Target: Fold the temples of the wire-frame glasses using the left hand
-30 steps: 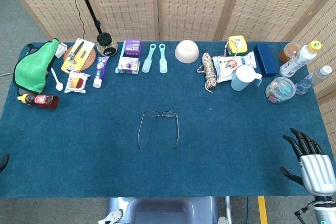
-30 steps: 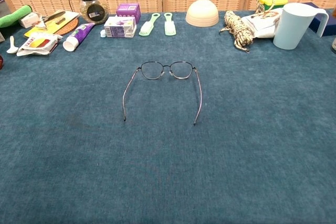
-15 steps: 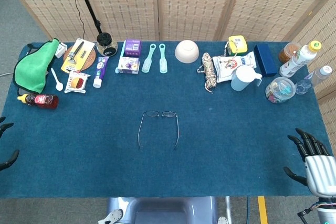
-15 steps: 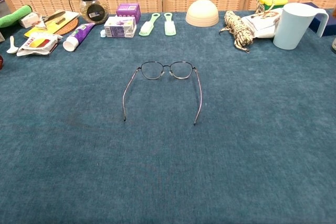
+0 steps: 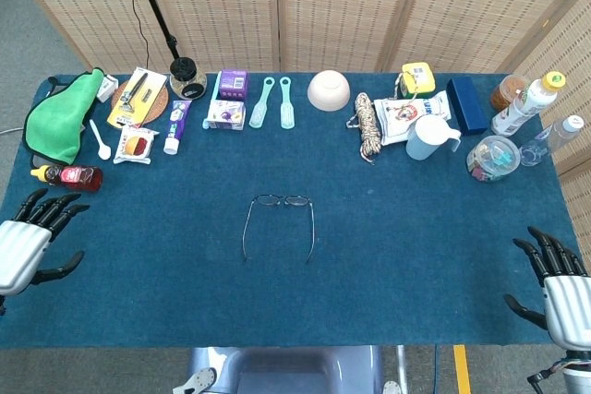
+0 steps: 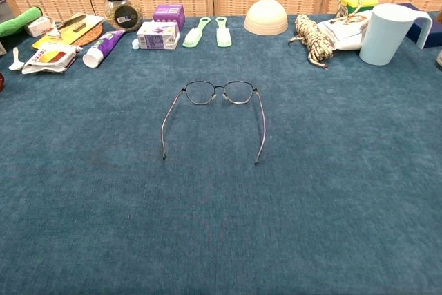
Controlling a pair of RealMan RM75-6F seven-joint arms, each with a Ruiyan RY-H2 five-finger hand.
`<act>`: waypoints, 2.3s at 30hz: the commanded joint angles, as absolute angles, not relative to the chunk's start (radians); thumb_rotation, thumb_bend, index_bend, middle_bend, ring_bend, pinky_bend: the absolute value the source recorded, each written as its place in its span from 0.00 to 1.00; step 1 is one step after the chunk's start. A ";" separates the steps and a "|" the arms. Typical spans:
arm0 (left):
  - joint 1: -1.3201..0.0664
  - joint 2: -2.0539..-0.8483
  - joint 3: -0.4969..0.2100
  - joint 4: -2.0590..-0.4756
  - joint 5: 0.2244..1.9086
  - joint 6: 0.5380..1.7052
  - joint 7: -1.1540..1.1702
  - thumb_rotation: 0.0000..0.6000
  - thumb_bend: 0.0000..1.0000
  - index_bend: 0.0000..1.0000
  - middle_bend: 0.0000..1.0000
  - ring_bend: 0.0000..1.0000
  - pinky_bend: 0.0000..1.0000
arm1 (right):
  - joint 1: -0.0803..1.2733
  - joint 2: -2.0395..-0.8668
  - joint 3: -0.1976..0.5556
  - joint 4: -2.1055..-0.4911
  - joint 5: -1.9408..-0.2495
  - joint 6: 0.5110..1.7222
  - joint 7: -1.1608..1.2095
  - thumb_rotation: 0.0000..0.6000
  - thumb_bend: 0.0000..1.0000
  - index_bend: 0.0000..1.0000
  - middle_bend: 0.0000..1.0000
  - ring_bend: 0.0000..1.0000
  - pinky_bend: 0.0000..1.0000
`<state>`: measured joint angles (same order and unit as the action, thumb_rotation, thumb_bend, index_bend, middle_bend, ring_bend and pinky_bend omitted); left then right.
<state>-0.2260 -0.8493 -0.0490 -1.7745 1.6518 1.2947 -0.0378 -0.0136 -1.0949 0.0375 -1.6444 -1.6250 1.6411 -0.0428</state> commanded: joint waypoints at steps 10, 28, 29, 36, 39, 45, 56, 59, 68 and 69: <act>-0.422 -0.921 -0.092 -1.777 1.675 1.097 -0.039 0.81 0.32 0.20 0.15 0.17 0.05 | -0.021 -1.086 0.036 -1.660 -1.629 1.649 -0.055 1.00 0.00 0.21 0.12 0.15 0.22; -0.706 -1.124 -0.173 -1.719 1.473 0.774 0.016 0.81 0.32 0.21 0.17 0.18 0.05 | -0.029 -1.084 0.034 -1.666 -1.627 1.650 -0.050 1.00 0.00 0.21 0.12 0.15 0.22; -0.716 -1.137 -0.177 -1.713 1.456 0.764 0.026 0.81 0.32 0.21 0.17 0.18 0.05 | -0.030 -1.084 0.034 -1.666 -1.626 1.651 -0.049 1.00 0.00 0.22 0.12 0.15 0.22; -0.779 -1.209 -0.189 -1.675 1.341 0.711 0.107 0.81 0.32 0.21 0.17 0.18 0.05 | -0.034 -1.082 0.036 -1.662 -1.620 1.653 -0.046 1.00 0.00 0.22 0.12 0.15 0.22; -0.814 -1.248 -0.191 -1.652 1.292 0.689 0.154 0.81 0.32 0.21 0.17 0.18 0.05 | -0.034 -1.080 0.037 -1.661 -1.617 1.651 -0.046 1.00 0.00 0.22 0.12 0.15 0.22; -0.878 -1.326 -0.197 -1.596 1.127 0.661 0.247 0.81 0.32 0.21 0.17 0.18 0.05 | -0.038 -1.078 0.038 -1.661 -1.614 1.654 -0.045 1.00 0.00 0.22 0.12 0.15 0.22; -0.962 -1.416 -0.175 -1.546 0.916 0.681 0.377 0.81 0.32 0.22 0.17 0.18 0.05 | -0.050 -1.071 0.042 -1.656 -1.602 1.668 -0.041 1.00 0.00 0.22 0.12 0.15 0.22; -0.986 -1.441 -0.160 -1.535 0.874 0.698 0.427 0.81 0.32 0.22 0.17 0.18 0.05 | -0.056 -1.068 0.042 -1.654 -1.597 1.673 -0.029 1.00 0.00 0.22 0.12 0.15 0.22; -1.045 -1.504 -0.136 -1.503 0.741 0.730 0.507 0.81 0.32 0.22 0.17 0.18 0.05 | -0.069 -1.068 0.041 -1.636 -1.583 1.678 -0.014 1.00 0.00 0.22 0.12 0.15 0.22; -1.051 -1.511 -0.136 -1.497 0.731 0.732 0.510 0.81 0.32 0.22 0.17 0.18 0.05 | -0.070 -1.068 0.042 -1.635 -1.581 1.679 -0.013 1.00 0.00 0.22 0.12 0.15 0.22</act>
